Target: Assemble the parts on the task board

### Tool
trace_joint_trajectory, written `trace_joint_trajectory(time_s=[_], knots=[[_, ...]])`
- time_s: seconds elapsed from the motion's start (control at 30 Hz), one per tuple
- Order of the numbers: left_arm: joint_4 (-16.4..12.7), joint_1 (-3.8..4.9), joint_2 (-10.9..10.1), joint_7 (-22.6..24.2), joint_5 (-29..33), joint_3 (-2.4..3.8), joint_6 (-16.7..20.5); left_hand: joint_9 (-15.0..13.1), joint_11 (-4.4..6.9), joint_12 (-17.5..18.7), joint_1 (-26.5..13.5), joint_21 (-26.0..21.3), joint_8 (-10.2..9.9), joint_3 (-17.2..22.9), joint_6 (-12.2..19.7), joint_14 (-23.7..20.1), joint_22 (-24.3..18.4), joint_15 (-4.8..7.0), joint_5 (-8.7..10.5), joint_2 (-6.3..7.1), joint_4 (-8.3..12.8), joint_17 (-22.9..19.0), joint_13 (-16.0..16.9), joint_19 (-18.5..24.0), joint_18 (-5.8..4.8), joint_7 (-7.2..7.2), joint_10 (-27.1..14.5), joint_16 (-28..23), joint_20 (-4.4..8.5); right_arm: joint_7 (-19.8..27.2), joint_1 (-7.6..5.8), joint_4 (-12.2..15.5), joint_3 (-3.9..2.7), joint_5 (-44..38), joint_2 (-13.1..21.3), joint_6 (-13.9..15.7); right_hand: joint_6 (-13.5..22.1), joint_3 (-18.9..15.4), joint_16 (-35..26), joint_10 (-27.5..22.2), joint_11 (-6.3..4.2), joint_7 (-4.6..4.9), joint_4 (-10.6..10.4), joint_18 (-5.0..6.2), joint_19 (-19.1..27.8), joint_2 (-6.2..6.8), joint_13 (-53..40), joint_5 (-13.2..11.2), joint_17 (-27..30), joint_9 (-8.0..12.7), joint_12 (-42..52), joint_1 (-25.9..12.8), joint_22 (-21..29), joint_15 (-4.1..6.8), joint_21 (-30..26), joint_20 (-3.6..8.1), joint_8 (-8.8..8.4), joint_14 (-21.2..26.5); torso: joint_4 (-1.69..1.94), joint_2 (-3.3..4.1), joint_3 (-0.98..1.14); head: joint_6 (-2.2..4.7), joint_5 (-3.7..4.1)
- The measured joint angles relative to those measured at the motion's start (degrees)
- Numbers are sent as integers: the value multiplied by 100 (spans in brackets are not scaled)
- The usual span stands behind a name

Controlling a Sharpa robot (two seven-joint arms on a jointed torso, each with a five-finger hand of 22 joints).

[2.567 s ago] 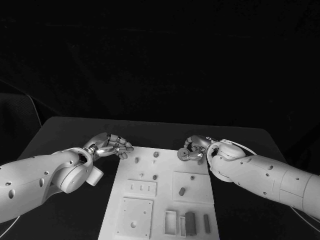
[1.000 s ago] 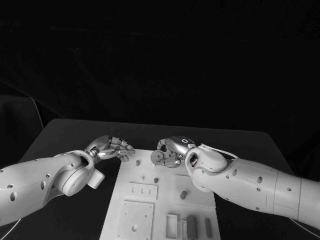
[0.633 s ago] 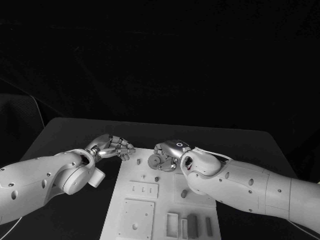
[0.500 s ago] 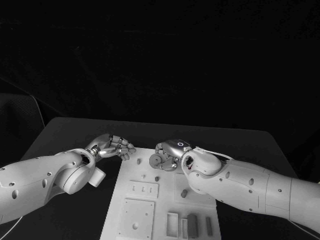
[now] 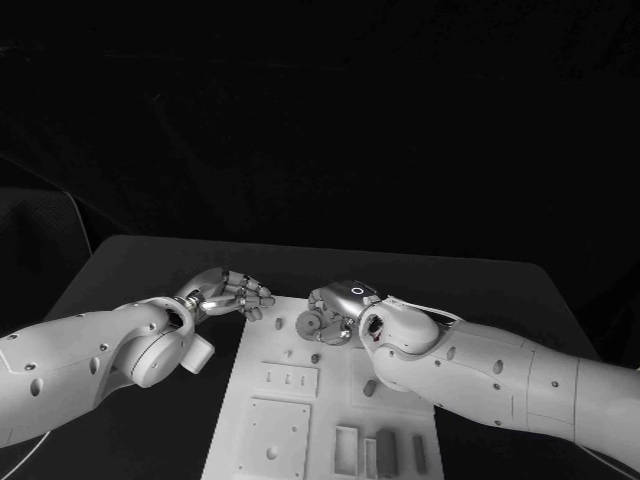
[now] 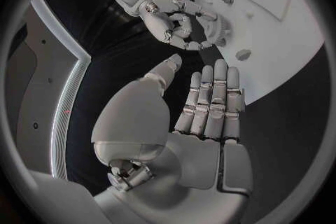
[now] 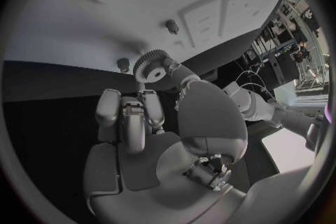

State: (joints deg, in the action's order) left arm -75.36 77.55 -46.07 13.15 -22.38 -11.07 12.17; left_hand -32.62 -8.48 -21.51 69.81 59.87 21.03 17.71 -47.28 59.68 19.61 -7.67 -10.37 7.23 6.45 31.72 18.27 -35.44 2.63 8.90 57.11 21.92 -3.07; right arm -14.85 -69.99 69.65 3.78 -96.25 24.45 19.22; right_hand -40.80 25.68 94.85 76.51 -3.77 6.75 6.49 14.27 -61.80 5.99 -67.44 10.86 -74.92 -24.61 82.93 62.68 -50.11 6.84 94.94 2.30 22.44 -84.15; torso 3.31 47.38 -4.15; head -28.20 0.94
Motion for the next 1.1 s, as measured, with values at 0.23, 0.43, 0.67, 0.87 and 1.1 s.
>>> trace_joint_trajectory(time_s=[0.23,0.43,0.67,0.87,1.1], knots=[[3,0,28,-1,0,0,0,0,0,0,0,0,0,0,0,0,0,0,0,0,0,5,0,0,0,0,0,0,0,-19,0,-38,15,-32,-58,-3,-11,-7,0,8,8,-4,7,0,0,0,0,-1,0,0,0,0,1,0,0,0,-3,0,-2,3,0,-21,-16],[2,0,20,-1,0,0,1,0,0,0,0,0,0,0,0,0,0,0,0,0,0,5,0,0,0,0,0,0,0,-40,0,-76,15,-57,-59,-2,-12,-8,0,8,9,-4,8,0,0,0,4,-5,1,0,0,0,1,0,0,0,-19,0,-5,2,-2,-26,-15],[1,0,19,-1,-1,0,1,0,0,0,0,0,0,0,0,0,0,0,0,0,0,4,0,0,0,0,0,0,0,-60,0,-115,15,-71,-89,-16,-46,-8,0,8,9,-5,8,1,0,15,4,-5,1,0,0,-15,1,0,0,0,1,0,-9,0,-1,-20,-6],[1,0,22,-2,-1,0,2,0,0,0,0,0,0,0,0,0,0,0,0,0,0,4,0,0,0,0,0,0,0,-72,0,-177,15,-77,-106,-24,-48,-15,0,8,9,-7,15,0,0,13,7,-6,1,0,0,-13,2,0,0,0,1,0,-9,1,2,-25,-13],[6,0,30,-3,-1,0,3,0,0,0,0,0,0,0,0,0,-5,0,0,0,0,4,0,0,0,0,0,0,0,-86,0,-236,16,-80,-124,-25,-49,-17,0,8,10,-7,16,0,-1,18,7,13,1,0,0,-4,2,0,0,-1,1,0,-9,3,3,-37,-23]])
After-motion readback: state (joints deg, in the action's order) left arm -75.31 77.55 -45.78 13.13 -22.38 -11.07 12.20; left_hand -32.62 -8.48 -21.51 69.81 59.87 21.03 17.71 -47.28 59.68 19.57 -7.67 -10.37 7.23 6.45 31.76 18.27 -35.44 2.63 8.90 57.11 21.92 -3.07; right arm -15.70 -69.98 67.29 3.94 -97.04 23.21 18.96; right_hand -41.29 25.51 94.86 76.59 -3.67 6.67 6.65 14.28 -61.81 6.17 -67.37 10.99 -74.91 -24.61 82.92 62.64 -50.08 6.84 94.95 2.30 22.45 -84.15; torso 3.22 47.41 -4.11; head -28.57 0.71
